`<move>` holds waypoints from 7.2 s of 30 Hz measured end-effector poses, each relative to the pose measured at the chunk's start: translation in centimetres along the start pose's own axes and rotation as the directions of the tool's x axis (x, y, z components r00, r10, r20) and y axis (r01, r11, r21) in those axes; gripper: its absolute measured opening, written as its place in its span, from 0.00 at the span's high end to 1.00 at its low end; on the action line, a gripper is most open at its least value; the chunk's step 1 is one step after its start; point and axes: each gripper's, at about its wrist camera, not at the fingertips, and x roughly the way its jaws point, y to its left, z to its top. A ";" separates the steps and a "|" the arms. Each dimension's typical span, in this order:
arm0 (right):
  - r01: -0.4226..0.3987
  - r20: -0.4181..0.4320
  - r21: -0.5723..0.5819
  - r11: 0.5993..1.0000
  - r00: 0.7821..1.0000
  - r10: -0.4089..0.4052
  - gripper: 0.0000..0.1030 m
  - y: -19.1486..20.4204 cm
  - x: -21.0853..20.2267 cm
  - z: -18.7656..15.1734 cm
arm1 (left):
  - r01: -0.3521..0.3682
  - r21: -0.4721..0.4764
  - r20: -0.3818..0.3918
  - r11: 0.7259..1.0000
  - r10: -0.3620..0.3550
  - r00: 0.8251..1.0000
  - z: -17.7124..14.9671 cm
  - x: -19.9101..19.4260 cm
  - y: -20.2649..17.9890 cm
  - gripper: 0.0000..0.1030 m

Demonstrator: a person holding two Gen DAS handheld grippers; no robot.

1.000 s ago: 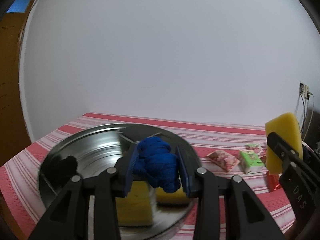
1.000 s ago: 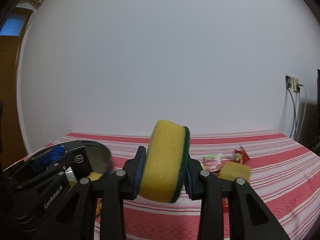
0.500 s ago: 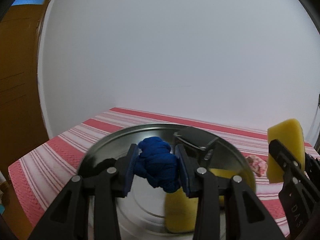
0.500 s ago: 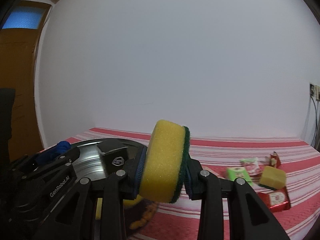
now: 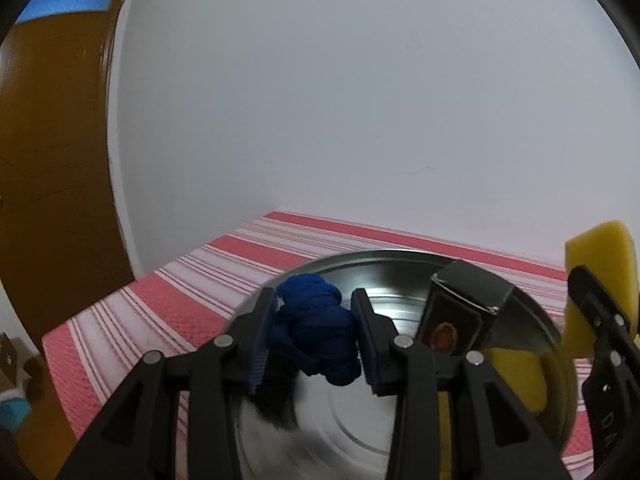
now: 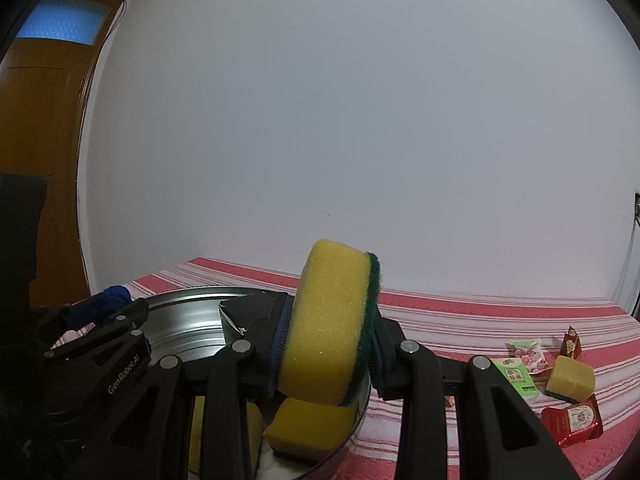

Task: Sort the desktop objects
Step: 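Open left tool to drop the blue toy while right tool releases the sponge into the tin, then withdraw both tools from the tin toward the remaining items, then grasp the red snack packet with right tool and lift it, then grasp the green tissue pack with left tool while right tool holds the red packet, then carry the green tissue pack and red packet over the silver tin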

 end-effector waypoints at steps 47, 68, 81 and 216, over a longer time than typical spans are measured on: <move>0.131 0.106 0.075 0.989 0.985 -0.138 0.23 -4.3 -3.2 0.3 | -0.069 0.006 0.007 0.998 0.069 0.998 -1.2 -0.4 0.6 0.00; 0.458 0.050 0.141 0.878 0.882 -0.468 0.23 -19.7 -7.0 -1.4 | 0.207 0.167 0.081 0.964 -0.223 0.971 -2.4 -5.9 -8.5 0.00; 0.372 -0.238 0.256 0.892 0.919 -0.315 0.23 -27.4 -6.4 -3.4 | 0.378 0.370 -0.038 0.849 -0.393 0.919 -4.1 -7.7 -17.0 0.00; 0.209 0.080 0.202 0.957 0.970 -0.229 0.49 -13.0 -7.5 -1.3 | 0.359 0.147 0.145 0.922 -0.379 0.914 -0.8 -8.4 -7.7 0.53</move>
